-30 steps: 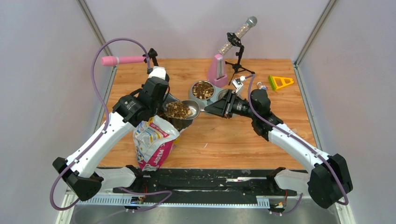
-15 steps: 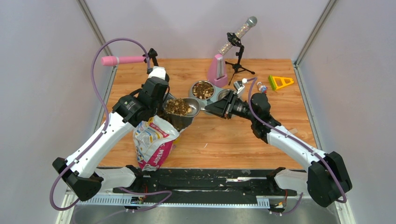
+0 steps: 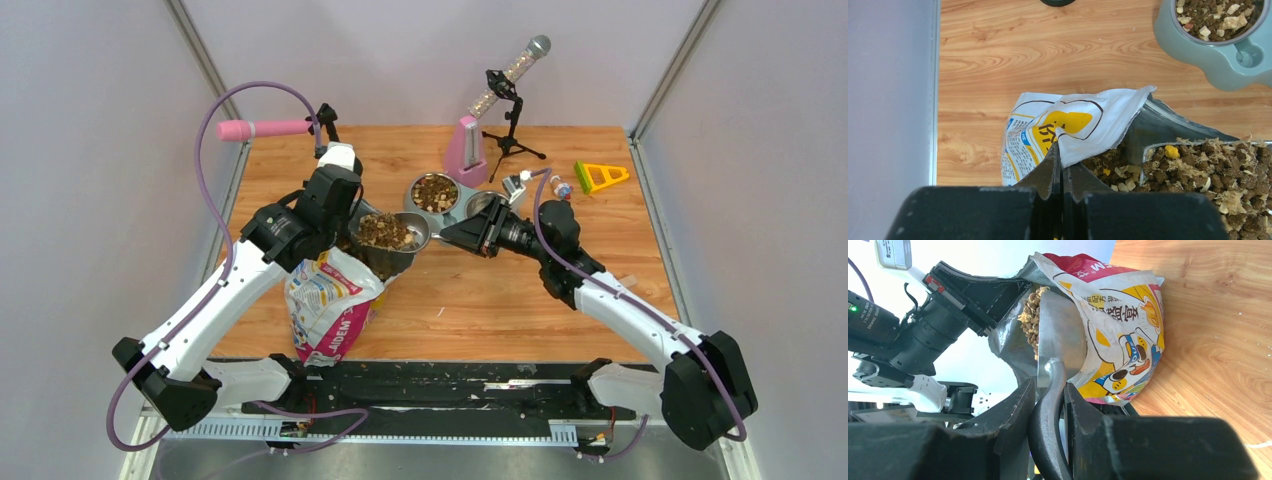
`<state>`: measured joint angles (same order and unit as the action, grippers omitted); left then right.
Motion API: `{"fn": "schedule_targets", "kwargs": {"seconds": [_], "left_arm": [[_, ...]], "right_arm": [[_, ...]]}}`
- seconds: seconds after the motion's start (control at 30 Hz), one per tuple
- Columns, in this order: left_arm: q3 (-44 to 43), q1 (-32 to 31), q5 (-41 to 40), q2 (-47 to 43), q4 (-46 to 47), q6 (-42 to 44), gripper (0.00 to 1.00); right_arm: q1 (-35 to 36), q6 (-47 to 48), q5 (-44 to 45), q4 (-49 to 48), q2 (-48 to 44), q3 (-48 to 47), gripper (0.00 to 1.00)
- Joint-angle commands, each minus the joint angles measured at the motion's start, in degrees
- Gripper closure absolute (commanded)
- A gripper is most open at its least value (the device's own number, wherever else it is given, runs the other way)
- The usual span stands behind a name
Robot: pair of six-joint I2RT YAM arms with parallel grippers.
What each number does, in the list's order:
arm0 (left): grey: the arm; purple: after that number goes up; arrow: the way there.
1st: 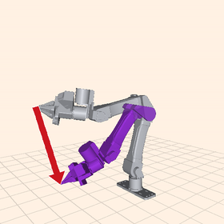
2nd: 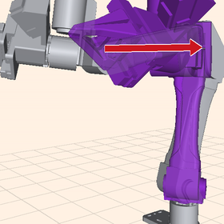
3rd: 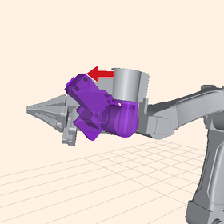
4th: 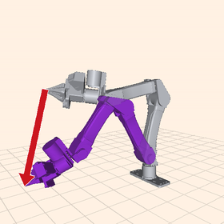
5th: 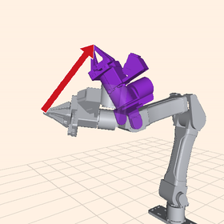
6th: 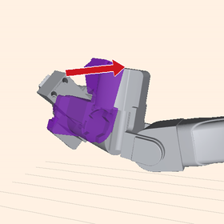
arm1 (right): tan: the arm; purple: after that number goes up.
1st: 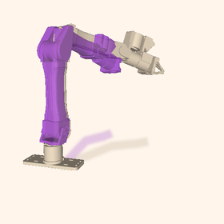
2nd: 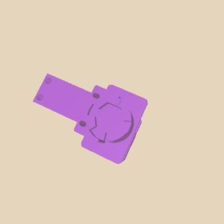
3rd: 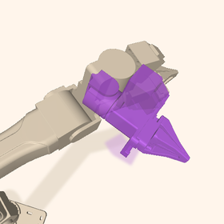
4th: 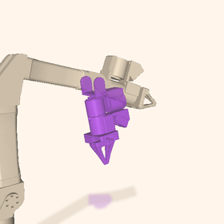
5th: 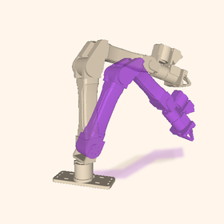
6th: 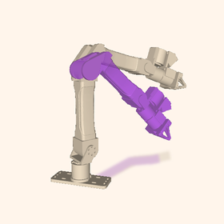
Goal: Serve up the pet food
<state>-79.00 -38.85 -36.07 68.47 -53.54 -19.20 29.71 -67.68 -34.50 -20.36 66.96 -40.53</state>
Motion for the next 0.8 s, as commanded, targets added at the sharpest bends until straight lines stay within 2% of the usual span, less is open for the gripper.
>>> {"fn": "schedule_targets", "kwargs": {"seconds": [0.0, 0.23, 0.43, 0.77], "left_arm": [[-2.3, 0.0, -2.9, -2.5, 10.1, -0.8, 1.00], [-2.3, 0.0, -3.3, -2.3, 10.1, -0.7, 1.00], [-2.3, 0.0, -3.3, -1.9, 10.2, -0.6, 1.00], [-2.2, 0.0, -3.2, -1.0, 10.1, -0.5, 1.00]], "right_arm": [[0.1, 0.2, 0.6, -1.4, -2.2, -2.0, 1.00], [-1.5, -1.9, -0.2, -1.6, -3.5, -1.7, 1.00], [-3.9, -1.2, 0.1, 1.9, -7.5, -1.5, 1.00], [-13.6, -0.7, 1.1, 9.1, -18.9, 0.4, 1.00]]}}
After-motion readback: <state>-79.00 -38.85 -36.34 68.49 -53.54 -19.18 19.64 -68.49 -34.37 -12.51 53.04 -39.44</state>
